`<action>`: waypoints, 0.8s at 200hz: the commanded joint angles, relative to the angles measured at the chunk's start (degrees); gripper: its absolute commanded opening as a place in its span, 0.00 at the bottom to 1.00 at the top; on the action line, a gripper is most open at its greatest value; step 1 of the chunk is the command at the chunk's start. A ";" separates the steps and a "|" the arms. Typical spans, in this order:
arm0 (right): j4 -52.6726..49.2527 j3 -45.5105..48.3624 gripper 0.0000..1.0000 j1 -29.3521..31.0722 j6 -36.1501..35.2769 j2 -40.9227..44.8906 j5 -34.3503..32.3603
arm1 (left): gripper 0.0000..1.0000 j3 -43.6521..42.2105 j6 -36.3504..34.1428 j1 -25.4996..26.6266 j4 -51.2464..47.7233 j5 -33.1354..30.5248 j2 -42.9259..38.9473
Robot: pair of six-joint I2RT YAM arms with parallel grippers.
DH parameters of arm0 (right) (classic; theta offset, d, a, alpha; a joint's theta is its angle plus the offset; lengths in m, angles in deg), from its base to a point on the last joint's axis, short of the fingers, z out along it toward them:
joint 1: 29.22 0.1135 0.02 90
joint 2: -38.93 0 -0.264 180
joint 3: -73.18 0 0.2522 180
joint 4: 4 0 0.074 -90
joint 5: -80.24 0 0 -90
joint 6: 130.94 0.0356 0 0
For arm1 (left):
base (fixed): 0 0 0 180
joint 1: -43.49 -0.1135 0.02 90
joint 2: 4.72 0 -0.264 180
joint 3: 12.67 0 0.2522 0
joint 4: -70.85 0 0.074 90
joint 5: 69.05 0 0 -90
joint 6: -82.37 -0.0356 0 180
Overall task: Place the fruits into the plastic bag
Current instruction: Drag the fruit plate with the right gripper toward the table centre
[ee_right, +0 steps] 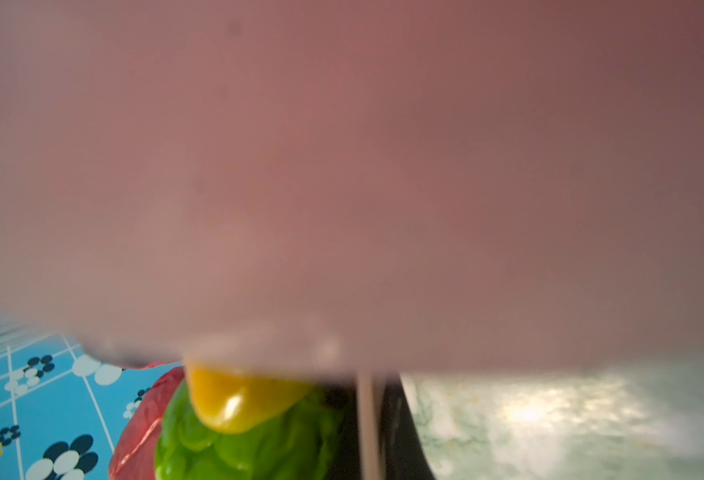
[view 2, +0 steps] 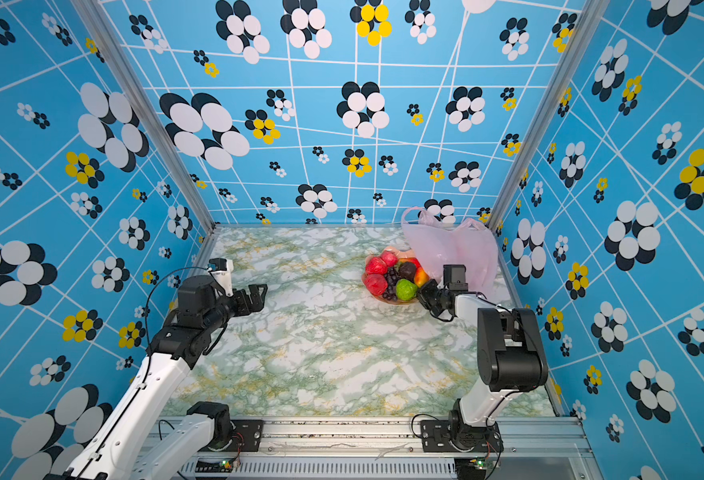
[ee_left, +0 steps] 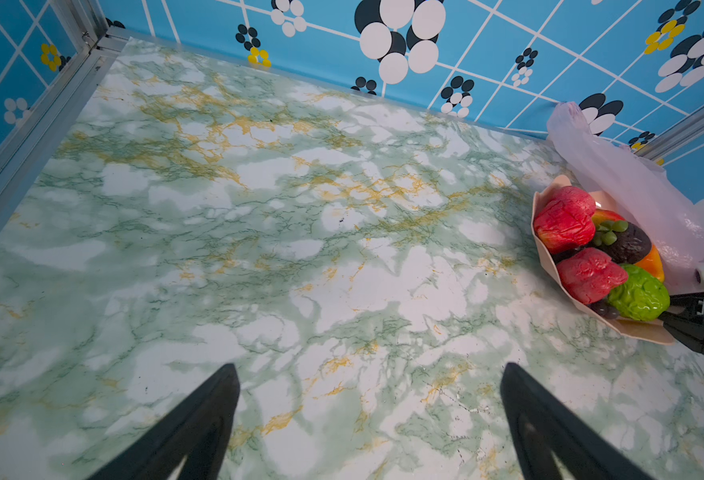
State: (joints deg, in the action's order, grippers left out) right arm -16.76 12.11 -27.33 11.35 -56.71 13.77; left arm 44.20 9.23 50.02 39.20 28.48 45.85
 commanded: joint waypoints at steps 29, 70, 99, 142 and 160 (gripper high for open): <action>-0.20 2.11 0.00 10.67 -1.36 5.40 2.48 | 0.99 -0.92 -1.04 0.86 -0.65 -0.58 -0.65; -2.00 4.52 0.00 17.39 -2.71 9.26 2.89 | 0.99 -0.83 -0.92 0.95 -0.48 0.02 0.28; -2.18 8.11 0.00 20.49 -3.33 12.38 2.77 | 0.99 -0.70 -0.92 0.94 -0.47 0.05 0.86; -4.16 13.22 0.00 23.42 -5.83 17.82 1.96 | 0.99 -0.93 -0.79 0.94 -0.22 0.04 1.21; -5.09 15.03 0.00 23.42 -7.35 20.08 1.35 | 0.99 -0.93 -0.84 0.90 -0.18 -0.03 1.30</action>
State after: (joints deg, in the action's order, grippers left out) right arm -21.83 25.48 -4.09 7.02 -40.56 14.58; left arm 44.20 9.23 50.67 39.20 28.46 46.66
